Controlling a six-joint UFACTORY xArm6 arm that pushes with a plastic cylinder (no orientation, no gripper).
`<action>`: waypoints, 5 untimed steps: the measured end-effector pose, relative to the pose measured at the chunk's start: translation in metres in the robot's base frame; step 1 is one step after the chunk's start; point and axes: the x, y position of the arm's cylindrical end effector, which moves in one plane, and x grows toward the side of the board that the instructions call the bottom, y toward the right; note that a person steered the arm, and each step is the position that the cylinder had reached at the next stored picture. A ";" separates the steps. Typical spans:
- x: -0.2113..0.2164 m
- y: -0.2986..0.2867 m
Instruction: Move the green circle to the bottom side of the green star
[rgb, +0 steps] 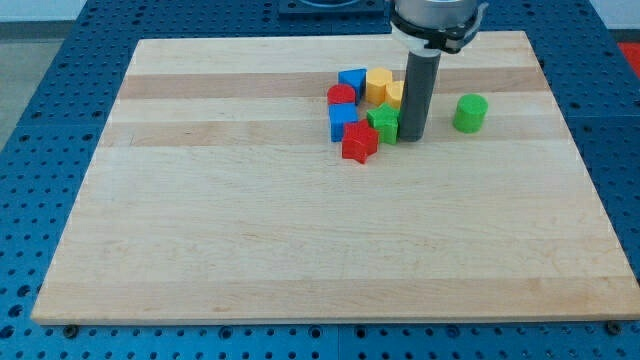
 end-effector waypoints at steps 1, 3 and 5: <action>0.003 0.002; 0.031 0.032; 0.020 0.103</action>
